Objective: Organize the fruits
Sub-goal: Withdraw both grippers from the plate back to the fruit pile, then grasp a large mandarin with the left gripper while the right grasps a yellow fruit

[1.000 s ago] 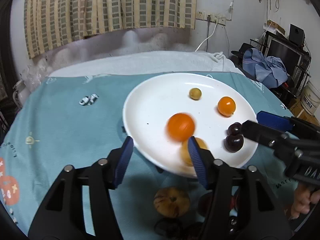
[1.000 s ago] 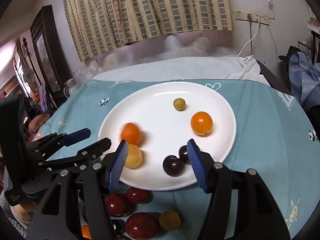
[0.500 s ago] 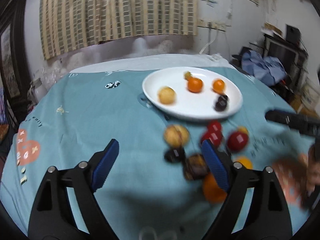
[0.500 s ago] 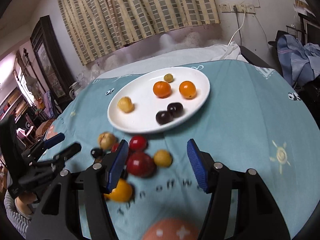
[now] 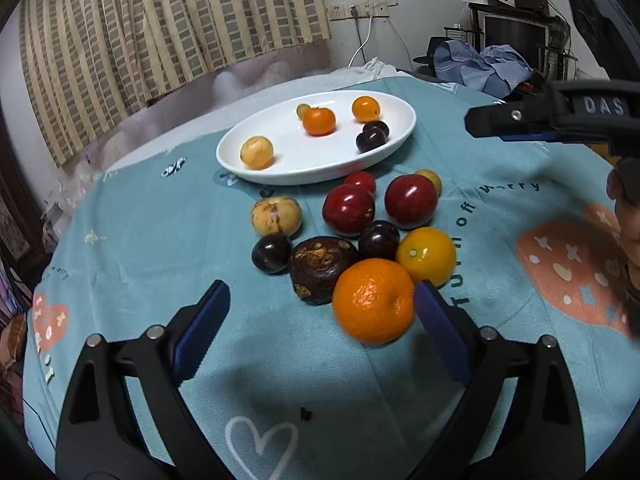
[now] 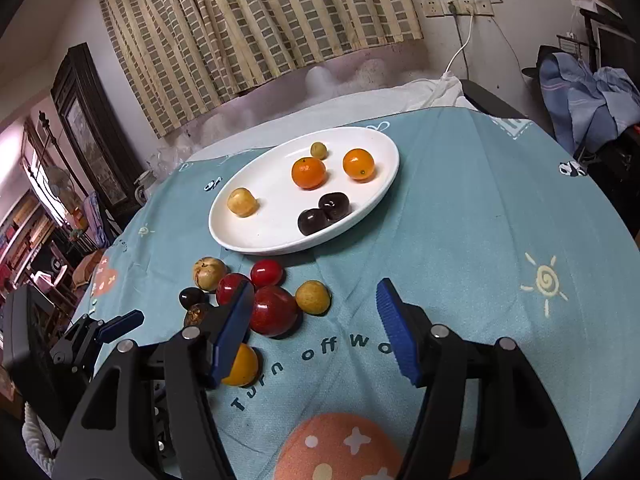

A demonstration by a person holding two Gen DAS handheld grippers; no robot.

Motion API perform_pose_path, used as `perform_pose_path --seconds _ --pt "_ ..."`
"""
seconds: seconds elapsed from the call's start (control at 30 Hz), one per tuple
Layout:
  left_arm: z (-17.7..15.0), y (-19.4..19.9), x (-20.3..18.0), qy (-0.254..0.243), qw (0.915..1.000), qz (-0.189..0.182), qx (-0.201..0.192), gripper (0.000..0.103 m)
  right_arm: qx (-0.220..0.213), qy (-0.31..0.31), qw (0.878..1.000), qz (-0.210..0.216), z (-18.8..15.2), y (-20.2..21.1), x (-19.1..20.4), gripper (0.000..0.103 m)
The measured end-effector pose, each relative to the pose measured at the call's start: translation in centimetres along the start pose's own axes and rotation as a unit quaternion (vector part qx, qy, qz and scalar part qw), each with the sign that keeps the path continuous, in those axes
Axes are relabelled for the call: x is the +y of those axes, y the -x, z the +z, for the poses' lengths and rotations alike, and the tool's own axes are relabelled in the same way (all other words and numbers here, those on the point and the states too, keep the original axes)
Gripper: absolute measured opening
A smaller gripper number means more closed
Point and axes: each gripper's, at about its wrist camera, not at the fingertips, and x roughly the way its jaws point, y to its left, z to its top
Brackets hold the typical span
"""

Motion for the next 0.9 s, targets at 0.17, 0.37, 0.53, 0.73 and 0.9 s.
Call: perform_pose_path --seconds 0.17,0.37,0.53,0.73,0.9 --pt "-0.8 0.9 2.2 0.03 0.9995 0.009 0.003 0.101 0.0 0.002 1.0 -0.005 0.0 0.0 0.0 0.064" --pt "-2.5 2.2 4.7 0.081 0.9967 0.008 0.005 0.101 0.001 0.011 1.0 0.003 -0.1 0.1 0.4 0.064" --pt "-2.3 2.8 2.1 0.028 0.9994 -0.015 -0.014 0.101 0.007 0.026 1.0 -0.002 -0.4 -0.2 1.0 0.064" --pt "-1.3 0.3 2.2 0.039 0.999 -0.015 0.015 0.091 0.012 0.029 0.999 -0.003 -0.4 -0.5 1.1 0.064" --pt "-1.2 -1.1 3.1 0.068 0.996 -0.044 0.039 0.074 0.018 0.035 0.999 -0.004 -0.6 -0.7 1.3 0.064"
